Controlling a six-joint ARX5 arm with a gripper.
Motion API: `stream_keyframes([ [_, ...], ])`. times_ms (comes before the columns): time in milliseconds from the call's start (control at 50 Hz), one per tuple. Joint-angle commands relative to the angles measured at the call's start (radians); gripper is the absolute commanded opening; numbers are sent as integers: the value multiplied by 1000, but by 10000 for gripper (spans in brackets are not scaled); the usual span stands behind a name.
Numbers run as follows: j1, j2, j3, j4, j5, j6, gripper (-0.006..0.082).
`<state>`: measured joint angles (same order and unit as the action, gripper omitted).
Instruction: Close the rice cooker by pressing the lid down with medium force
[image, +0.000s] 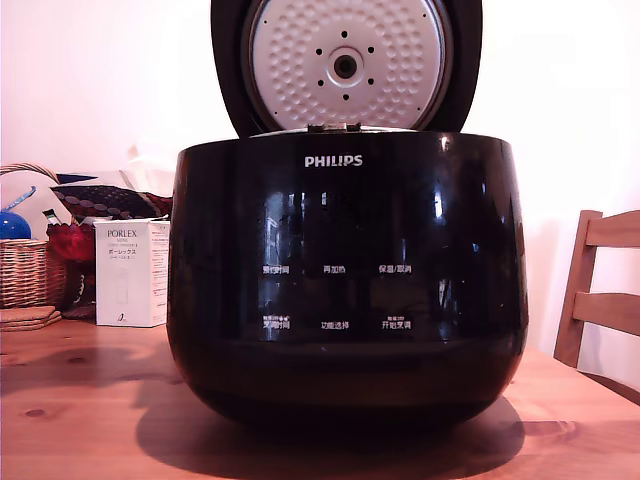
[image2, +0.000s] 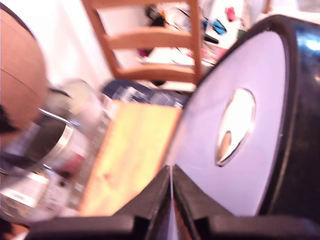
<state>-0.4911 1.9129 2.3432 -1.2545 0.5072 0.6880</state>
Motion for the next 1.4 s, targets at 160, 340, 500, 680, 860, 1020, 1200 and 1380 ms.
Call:
stream_keyframes([
  [160, -38, -4, 0, -40, 9, -7, -21],
  [340, -56, -4, 0, -40, 11, -17, -21],
  [500, -63, -10, 0, -50, 17, -35, -21],
  [680, -66, -17, 0, -77, 37, -45, -21],
  [860, -85, -17, 0, -88, 36, -60, -21],
  [1020, -99, -34, -40, -67, 35, -73, -21],
  [1200, -101, -122, -212, 39, 34, -90, -21],
  [1380, -101, -224, -391, 139, 8, -136, -21],
])
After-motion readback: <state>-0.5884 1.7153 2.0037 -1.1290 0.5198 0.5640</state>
